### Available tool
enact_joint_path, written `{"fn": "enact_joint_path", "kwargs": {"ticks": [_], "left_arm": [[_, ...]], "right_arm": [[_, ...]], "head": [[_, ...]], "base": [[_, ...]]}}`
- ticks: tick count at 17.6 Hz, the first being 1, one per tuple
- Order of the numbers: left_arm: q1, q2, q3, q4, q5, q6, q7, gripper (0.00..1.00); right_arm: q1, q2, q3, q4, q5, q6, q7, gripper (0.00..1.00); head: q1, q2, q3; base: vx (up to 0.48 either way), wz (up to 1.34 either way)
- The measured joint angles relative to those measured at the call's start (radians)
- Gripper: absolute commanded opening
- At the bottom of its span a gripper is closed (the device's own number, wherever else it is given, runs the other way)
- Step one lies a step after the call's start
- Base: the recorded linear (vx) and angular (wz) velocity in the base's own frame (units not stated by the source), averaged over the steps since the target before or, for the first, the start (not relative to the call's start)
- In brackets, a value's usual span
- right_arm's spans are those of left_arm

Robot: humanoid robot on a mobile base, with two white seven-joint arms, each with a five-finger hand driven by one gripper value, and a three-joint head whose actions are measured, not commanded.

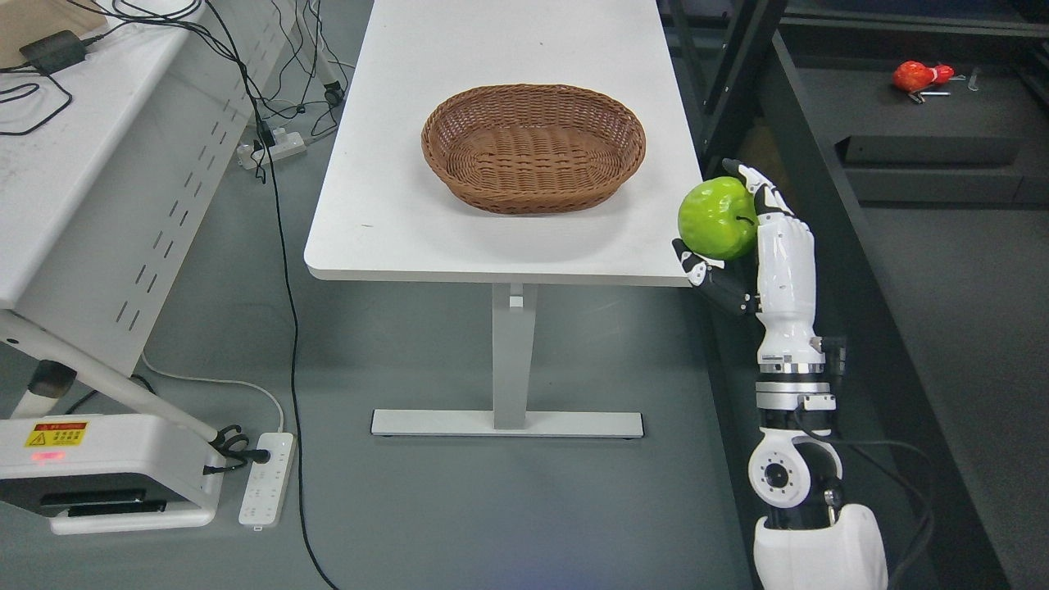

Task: Place green apple on left shelf middle layer
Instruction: 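Hold the green apple in the right hand while turning to the shelf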

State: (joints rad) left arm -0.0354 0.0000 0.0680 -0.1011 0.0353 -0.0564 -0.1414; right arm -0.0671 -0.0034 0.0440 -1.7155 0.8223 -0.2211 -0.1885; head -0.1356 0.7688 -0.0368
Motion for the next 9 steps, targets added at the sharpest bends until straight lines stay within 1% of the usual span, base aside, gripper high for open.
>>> {"fn": "enact_joint_path", "kwargs": {"ticks": [9], "left_arm": [[0.000,0.000,-0.001,0.000,0.000,0.000,0.000,1.00]], "right_arm": [[0.013,0.002,0.007,-0.003,0.001,-0.012,0.011,0.00]], "head": [[0.0000,0.000,0.000]], "base": [[-0.206,0.02]]}}
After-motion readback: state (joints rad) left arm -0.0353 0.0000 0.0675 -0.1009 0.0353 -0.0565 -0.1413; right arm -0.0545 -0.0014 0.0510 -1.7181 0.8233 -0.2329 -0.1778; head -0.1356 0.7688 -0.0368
